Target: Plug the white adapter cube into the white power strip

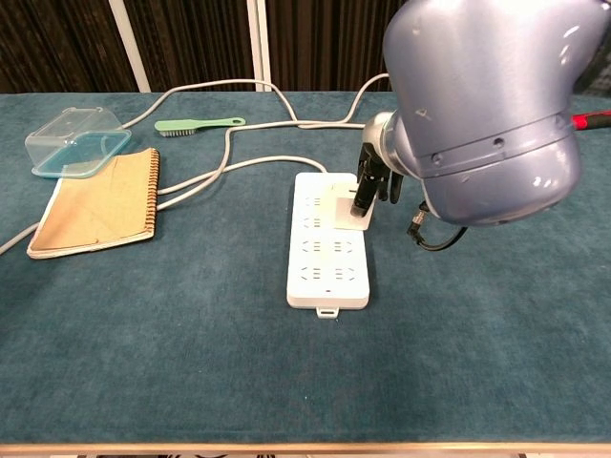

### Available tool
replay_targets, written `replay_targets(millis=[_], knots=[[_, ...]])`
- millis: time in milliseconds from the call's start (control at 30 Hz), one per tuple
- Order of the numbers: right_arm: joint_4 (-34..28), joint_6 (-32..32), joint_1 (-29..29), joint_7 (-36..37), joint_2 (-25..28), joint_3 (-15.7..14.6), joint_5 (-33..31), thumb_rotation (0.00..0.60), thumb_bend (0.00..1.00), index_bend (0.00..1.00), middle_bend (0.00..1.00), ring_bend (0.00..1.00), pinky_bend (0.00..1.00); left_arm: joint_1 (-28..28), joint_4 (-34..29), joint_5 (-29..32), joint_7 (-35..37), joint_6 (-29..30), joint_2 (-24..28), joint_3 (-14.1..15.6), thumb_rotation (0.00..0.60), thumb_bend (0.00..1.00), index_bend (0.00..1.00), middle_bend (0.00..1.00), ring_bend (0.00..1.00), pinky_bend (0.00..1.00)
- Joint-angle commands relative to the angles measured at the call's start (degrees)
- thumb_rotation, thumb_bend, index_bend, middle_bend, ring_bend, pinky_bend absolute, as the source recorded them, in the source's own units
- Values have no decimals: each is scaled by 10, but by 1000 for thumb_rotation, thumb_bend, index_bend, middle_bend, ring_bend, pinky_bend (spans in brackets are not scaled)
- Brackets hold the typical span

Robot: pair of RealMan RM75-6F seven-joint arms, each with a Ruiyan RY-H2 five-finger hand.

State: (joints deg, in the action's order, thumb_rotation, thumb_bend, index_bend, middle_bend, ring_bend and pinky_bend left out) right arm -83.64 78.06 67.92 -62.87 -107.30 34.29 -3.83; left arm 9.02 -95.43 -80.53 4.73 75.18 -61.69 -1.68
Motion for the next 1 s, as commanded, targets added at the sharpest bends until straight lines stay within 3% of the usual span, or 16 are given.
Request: replay_targets(millis=[33,567,633,733,833,1000], knots=[[4,-3,0,-1,-3,0,0,600,696,892,780,445,0,0,0,1,0,0,0,0,600,0,0,0,0,0],[21,-15,2,1,-22,-2,8,600,696,895,783,445,0,1,-1,3,3,-3,1,0,600,0,0,0,0,0],[19,-15,1,4,-22,-3,14,600,696,821,764,420,0,1,-1,3,4,-3,2,-1,600,0,0,0,0,0],[11,-19,-4,9,-19,-6,24,600,692,607,617,285,0,1,-1,3,4,-3,2,-1,600,0,0,0,0,0],[0,-22,-8,12,-15,-9,31,600,612,400,444,175,0,0,-1,3,4,-3,2,-1,600,0,0,0,0,0],[-18,-18,-13,9,-7,-12,31,600,453,213,268,37,0,0,-2,3,4,-2,2,-1,600,0,0,0,0,0]])
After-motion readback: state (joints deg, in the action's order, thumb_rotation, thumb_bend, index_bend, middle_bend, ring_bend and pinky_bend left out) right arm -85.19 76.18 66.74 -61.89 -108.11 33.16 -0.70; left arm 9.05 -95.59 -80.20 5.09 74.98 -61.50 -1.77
